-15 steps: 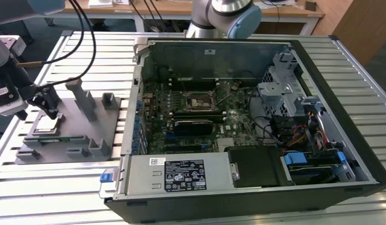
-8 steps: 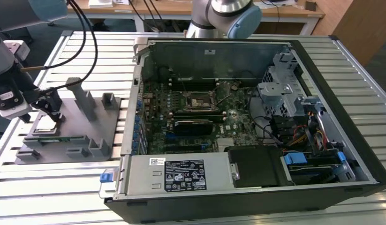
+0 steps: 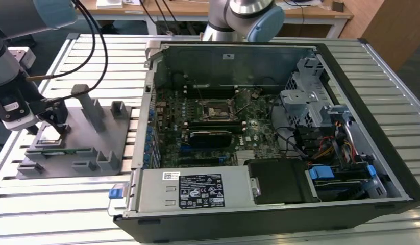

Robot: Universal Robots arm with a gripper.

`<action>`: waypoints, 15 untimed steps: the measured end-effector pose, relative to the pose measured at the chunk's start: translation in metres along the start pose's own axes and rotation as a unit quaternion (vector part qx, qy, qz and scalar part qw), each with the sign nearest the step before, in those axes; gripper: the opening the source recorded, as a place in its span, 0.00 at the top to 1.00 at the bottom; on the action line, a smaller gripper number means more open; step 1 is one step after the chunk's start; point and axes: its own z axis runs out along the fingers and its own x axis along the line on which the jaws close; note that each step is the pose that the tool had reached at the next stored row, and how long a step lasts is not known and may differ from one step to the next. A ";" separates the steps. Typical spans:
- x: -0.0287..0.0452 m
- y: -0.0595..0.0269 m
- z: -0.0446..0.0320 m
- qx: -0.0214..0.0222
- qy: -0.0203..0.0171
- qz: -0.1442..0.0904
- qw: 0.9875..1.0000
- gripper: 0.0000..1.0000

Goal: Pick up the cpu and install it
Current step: 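Pick up the cpu and move it towards the insertion slot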

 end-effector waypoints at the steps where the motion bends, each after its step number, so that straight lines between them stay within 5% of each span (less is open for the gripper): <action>1: 0.0000 0.0005 0.0009 0.000 0.000 0.000 1.000 0.36; 15: 0.0024 0.0024 0.0130 0.000 0.000 0.000 1.000 0.36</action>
